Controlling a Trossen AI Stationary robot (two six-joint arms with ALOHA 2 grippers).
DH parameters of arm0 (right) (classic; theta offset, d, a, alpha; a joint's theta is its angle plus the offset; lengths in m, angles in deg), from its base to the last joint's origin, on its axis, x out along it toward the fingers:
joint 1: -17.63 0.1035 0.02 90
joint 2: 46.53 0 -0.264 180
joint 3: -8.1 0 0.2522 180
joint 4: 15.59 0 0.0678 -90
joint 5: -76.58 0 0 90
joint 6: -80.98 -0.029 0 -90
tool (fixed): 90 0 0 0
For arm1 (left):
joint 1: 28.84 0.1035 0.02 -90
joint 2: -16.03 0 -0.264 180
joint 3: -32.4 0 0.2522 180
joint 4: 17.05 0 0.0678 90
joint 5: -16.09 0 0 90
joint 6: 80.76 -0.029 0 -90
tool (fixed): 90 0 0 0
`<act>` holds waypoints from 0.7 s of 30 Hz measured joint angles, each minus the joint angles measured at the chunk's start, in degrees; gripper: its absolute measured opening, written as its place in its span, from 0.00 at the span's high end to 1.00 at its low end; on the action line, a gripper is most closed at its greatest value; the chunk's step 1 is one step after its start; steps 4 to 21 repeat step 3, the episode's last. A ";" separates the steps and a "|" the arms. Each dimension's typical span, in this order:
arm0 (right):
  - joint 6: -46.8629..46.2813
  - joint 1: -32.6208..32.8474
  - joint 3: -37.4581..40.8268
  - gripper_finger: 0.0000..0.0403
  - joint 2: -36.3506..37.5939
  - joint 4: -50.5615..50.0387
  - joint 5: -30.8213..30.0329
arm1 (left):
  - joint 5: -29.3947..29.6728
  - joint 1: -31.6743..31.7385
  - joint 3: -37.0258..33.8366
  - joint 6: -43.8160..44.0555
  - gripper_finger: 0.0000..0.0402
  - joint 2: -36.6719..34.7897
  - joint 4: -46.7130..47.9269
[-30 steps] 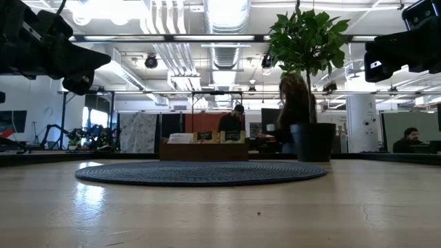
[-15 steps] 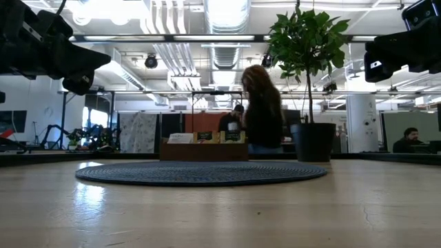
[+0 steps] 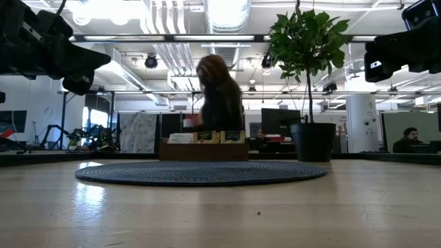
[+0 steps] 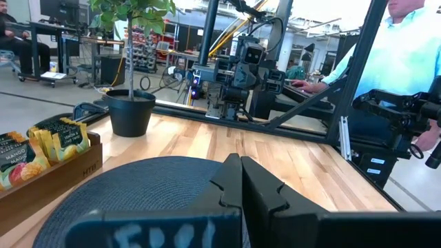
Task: Pick & Place Tea
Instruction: Return to Home Position
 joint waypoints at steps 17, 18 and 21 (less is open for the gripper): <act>0.00 0.01 0.00 0.83 -0.01 0.00 -0.01 | 0.01 0.00 0.00 -0.02 1.00 0.01 0.01; 0.00 0.01 0.00 0.83 -0.01 0.00 -0.01 | 0.01 0.00 0.00 -0.02 1.00 0.01 0.01; 0.00 0.01 0.00 0.83 -0.01 0.00 -0.01 | 0.01 0.00 0.00 -0.02 1.00 0.01 0.01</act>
